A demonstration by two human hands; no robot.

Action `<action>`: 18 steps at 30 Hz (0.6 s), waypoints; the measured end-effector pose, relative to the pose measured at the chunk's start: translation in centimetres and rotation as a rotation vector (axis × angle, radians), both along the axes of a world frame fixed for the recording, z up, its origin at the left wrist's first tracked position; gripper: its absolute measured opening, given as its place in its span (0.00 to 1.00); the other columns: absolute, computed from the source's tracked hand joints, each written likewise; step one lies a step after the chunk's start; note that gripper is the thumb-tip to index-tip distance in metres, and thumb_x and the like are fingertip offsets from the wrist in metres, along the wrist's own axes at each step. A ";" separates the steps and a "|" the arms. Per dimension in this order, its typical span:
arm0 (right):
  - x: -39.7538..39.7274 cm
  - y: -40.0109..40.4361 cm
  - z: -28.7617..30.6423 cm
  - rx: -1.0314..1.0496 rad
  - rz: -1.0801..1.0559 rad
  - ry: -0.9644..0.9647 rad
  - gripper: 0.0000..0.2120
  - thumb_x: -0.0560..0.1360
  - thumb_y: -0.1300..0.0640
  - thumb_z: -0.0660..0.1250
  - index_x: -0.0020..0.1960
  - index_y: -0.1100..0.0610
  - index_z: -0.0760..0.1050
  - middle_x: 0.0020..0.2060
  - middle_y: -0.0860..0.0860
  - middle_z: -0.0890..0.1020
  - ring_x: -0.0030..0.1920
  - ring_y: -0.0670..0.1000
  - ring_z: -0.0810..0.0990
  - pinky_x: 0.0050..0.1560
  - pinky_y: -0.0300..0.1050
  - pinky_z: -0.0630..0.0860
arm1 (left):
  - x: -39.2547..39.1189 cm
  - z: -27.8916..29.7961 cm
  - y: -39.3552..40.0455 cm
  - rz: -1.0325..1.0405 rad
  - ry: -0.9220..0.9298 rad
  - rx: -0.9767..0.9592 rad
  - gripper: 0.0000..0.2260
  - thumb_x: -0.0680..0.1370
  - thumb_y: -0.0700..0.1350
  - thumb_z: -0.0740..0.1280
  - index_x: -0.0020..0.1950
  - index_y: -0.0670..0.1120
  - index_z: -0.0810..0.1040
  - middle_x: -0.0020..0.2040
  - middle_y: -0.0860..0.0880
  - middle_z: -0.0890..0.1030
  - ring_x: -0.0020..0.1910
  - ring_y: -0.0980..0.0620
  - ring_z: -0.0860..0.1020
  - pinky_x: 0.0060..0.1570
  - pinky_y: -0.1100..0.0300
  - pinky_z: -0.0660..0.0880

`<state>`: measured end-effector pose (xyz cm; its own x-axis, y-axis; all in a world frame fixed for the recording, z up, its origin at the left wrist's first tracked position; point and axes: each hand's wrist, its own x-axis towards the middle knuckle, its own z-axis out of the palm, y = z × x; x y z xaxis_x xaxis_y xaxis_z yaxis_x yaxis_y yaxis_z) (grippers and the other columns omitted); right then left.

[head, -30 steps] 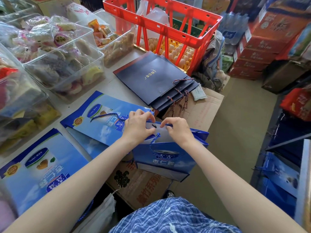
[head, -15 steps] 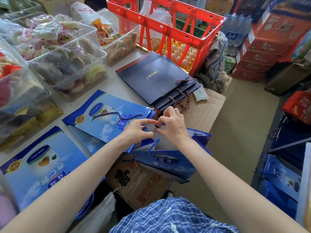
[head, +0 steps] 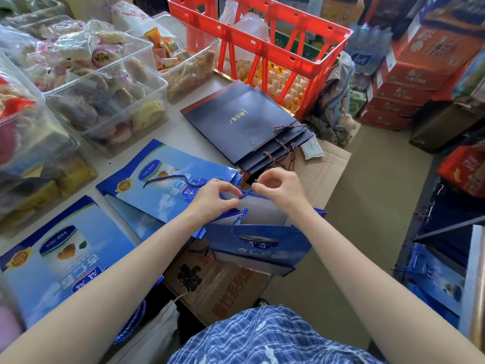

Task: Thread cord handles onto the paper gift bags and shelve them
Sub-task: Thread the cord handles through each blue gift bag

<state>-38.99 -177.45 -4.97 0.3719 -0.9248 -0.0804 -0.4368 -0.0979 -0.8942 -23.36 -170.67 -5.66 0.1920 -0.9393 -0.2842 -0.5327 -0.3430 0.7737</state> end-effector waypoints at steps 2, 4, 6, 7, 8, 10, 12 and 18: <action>-0.2 0.8 0.7 0.152 0.010 -0.098 0.07 0.70 0.63 0.73 0.37 0.56 0.77 0.32 0.47 0.78 0.30 0.38 0.74 0.35 0.35 0.72 | -0.2 -0.2 -0.3 -0.025 -0.111 -0.035 0.04 0.72 0.45 0.71 0.45 0.49 0.84 0.57 0.48 0.76 0.58 0.52 0.73 0.59 0.58 0.69; -0.3 1.6 0.9 0.225 -0.020 -0.179 0.05 0.70 0.62 0.73 0.39 0.58 0.77 0.33 0.50 0.80 0.29 0.39 0.75 0.34 0.35 0.74 | -0.3 -0.1 -0.7 -0.030 -0.161 -0.009 0.05 0.71 0.48 0.72 0.43 0.48 0.85 0.57 0.48 0.77 0.60 0.51 0.72 0.61 0.54 0.69; -0.4 1.9 0.9 0.224 -0.029 -0.207 0.04 0.70 0.63 0.73 0.41 0.60 0.78 0.33 0.51 0.81 0.30 0.39 0.77 0.34 0.34 0.75 | -0.5 0.4 -0.8 -0.028 -0.038 0.084 0.08 0.74 0.49 0.69 0.46 0.46 0.85 0.54 0.51 0.77 0.57 0.53 0.72 0.54 0.58 0.71; -0.5 1.9 0.9 0.213 -0.024 -0.209 0.04 0.70 0.63 0.73 0.41 0.61 0.78 0.34 0.50 0.81 0.30 0.39 0.77 0.34 0.33 0.74 | -0.6 0.7 -0.8 0.005 0.100 0.140 0.09 0.75 0.47 0.67 0.47 0.44 0.85 0.50 0.53 0.77 0.53 0.56 0.72 0.48 0.63 0.70; -0.5 1.9 0.9 0.199 -0.014 -0.205 0.04 0.70 0.63 0.73 0.41 0.60 0.78 0.34 0.50 0.81 0.31 0.39 0.77 0.35 0.32 0.74 | -0.8 0.9 -0.8 0.061 0.235 0.196 0.10 0.76 0.46 0.66 0.47 0.42 0.84 0.47 0.56 0.76 0.48 0.58 0.71 0.43 0.67 0.67; -0.4 2.0 0.7 0.162 0.042 -0.181 0.05 0.69 0.62 0.74 0.39 0.57 0.79 0.34 0.49 0.81 0.33 0.41 0.78 0.37 0.34 0.76 | -0.9 1.0 -0.9 0.146 0.335 0.263 0.12 0.77 0.49 0.65 0.46 0.42 0.84 0.45 0.57 0.76 0.43 0.61 0.70 0.40 0.65 0.65; -0.2 2.2 0.5 0.118 0.135 -0.115 0.07 0.69 0.62 0.74 0.38 0.53 0.78 0.35 0.48 0.82 0.35 0.44 0.79 0.39 0.36 0.77 | -0.8 1.0 -0.9 0.181 0.346 0.287 0.12 0.75 0.51 0.68 0.49 0.43 0.83 0.44 0.54 0.78 0.40 0.62 0.71 0.37 0.64 0.66; 0.0 2.0 0.3 0.019 0.168 -0.028 0.07 0.68 0.59 0.75 0.37 0.52 0.77 0.33 0.46 0.80 0.32 0.39 0.77 0.37 0.32 0.75 | -0.7 0.3 -0.6 0.125 0.246 0.119 0.08 0.73 0.45 0.71 0.48 0.42 0.82 0.52 0.52 0.75 0.48 0.56 0.74 0.45 0.62 0.69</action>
<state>-38.95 -175.49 -4.69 0.5233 -0.8479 -0.0846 -0.3906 -0.1505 -0.9082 -24.03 -171.27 -5.32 0.2157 -0.8700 -0.4434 -0.2822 -0.4902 0.8246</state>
